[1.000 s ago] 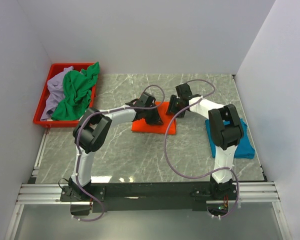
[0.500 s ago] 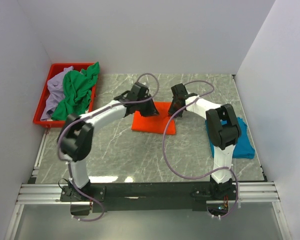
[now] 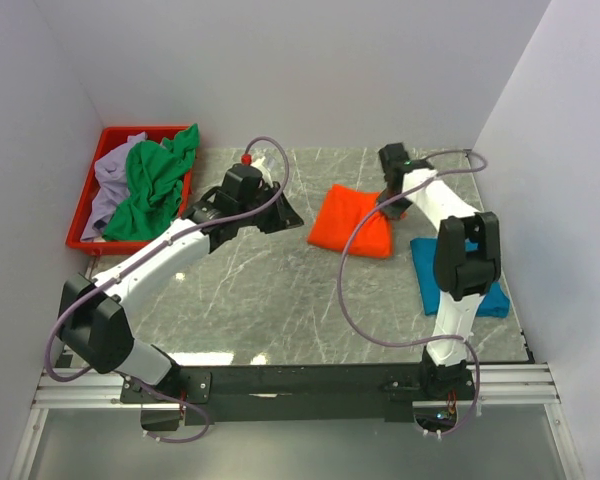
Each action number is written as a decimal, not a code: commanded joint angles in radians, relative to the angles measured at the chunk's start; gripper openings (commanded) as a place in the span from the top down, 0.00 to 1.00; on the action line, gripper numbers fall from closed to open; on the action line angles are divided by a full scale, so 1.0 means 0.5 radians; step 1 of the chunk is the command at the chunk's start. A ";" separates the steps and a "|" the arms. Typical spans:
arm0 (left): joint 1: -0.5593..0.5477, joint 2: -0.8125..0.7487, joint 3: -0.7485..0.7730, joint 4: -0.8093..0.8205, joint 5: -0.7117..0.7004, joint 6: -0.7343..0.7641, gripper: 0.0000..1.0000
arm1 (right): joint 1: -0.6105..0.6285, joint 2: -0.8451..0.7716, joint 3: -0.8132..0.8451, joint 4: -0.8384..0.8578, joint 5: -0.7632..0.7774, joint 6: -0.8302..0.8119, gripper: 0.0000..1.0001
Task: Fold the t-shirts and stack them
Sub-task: Neatly place the folded tshirt to the corner
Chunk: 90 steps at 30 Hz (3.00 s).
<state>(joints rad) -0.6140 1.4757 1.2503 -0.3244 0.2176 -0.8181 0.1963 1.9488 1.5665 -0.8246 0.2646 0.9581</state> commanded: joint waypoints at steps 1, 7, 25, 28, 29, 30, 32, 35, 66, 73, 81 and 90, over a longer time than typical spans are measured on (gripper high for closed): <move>0.010 -0.089 -0.022 -0.017 0.068 0.078 0.81 | -0.153 -0.066 0.229 -0.357 0.204 0.158 1.00; 0.010 -0.062 0.018 -0.023 0.117 0.093 0.81 | -0.383 -0.105 0.389 -0.566 0.183 0.204 1.00; -0.039 0.076 0.159 -0.069 0.105 0.053 0.82 | -0.843 -0.406 0.266 -0.661 0.250 0.262 1.00; -0.054 0.098 0.175 -0.075 0.099 0.044 0.82 | -0.877 -0.483 0.221 -0.658 0.269 0.250 1.00; -0.064 0.098 0.178 -0.084 0.089 0.044 0.82 | -0.908 -0.522 0.205 -0.643 0.266 0.241 1.00; -0.070 0.104 0.184 -0.087 0.086 0.047 0.82 | -0.923 -0.547 0.193 -0.618 0.259 0.216 1.00; -0.076 0.113 0.196 -0.097 0.071 0.047 0.82 | -0.951 -0.593 0.168 -0.603 0.241 0.179 1.00; -0.088 0.126 0.205 -0.103 0.065 0.044 0.82 | -0.988 -0.639 0.174 -0.603 0.241 0.118 1.00; -0.156 0.169 0.218 -0.084 0.049 0.016 0.83 | -1.098 -0.986 -0.166 -0.526 0.210 -0.045 1.00; -0.192 0.193 0.212 -0.060 0.059 0.010 0.83 | -1.132 -1.173 -0.433 -0.557 0.244 -0.029 0.99; -0.235 0.190 0.159 -0.008 0.080 0.016 0.83 | -1.144 -1.421 -0.865 -0.474 0.174 -0.109 0.24; -0.242 0.037 0.034 0.026 -0.003 -0.002 0.81 | -0.719 -1.569 -0.998 -0.170 0.069 -0.302 0.20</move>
<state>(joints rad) -0.7300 1.5669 1.2869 -0.3435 0.2371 -0.8097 -0.2539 1.1881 1.0710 -0.9936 0.2897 0.8425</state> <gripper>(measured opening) 0.184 0.798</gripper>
